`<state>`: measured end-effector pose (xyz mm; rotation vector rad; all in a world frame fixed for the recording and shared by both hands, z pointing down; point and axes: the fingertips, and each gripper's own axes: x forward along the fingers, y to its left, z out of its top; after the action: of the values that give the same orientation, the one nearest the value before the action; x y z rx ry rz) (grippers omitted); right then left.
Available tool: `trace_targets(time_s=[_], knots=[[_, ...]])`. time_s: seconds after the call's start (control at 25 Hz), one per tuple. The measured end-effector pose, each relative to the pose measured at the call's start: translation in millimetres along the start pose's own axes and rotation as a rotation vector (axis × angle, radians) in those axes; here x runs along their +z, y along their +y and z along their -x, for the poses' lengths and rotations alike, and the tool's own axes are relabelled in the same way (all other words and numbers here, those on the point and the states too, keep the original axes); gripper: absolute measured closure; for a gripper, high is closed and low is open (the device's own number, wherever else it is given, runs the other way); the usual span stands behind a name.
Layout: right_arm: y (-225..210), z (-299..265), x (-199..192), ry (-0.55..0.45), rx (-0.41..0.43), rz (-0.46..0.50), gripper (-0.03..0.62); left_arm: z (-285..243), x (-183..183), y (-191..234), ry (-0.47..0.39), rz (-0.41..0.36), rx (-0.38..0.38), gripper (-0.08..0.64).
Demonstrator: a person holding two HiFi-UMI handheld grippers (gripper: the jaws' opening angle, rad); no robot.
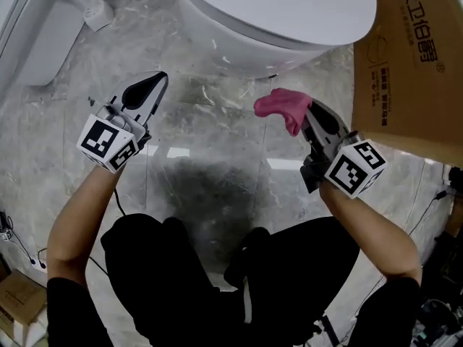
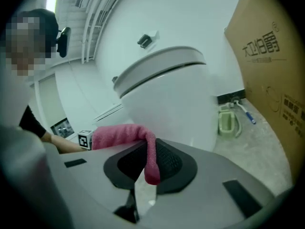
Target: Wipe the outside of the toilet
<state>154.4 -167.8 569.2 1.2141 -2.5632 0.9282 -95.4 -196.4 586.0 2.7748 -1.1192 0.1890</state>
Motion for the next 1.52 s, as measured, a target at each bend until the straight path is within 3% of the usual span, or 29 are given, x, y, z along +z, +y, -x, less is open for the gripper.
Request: trace_targets(time_s=[0.16, 0.28, 0.44, 0.76, 0.92, 1.08, 1.16, 1.52], knots=[[62.0, -40.2, -18.3, 0.031, 0.137, -0.046, 0.529, 11.3, -5.9, 10.3, -0.030, 0.033, 0.050, 0.546], [82.5, -79.3, -34.5, -0.008, 0.172, -0.095, 0.529, 18.6, -5.6, 10.6, -0.051, 0.009, 0.070, 0.546], [77.6, -129.8, -63.4, -0.001, 0.158, -0.091, 0.529, 25.7, -4.1, 12.0, -0.097, -0.004, 0.095, 0.546], [71.1, -184.7, -58.4, -0.085, 0.136, -0.153, 0.529, 15.3, -29.0, 20.5, -0.078, -0.023, 0.113, 0.546], [61.1, -206.5, -53.5, -0.129, 0.098, -0.282, 0.529, 12.2, -35.6, 24.8, -0.078, -0.023, 0.114, 0.546], [50.4, -217.5, -51.1, -0.191, 0.056, -0.504, 0.529, 6.1, -40.7, 26.4, -0.084, 0.000, 0.116, 0.546], [47.8, -219.4, -52.4, -0.200, 0.042, -0.550, 0.529, 2.5, -41.6, 24.6, -0.082, 0.004, 0.108, 0.546], [41.0, -196.3, -57.8, -0.093, 0.051, -0.501, 0.529, -4.1, -24.8, 14.4, -0.100, -0.037, 0.053, 0.546]])
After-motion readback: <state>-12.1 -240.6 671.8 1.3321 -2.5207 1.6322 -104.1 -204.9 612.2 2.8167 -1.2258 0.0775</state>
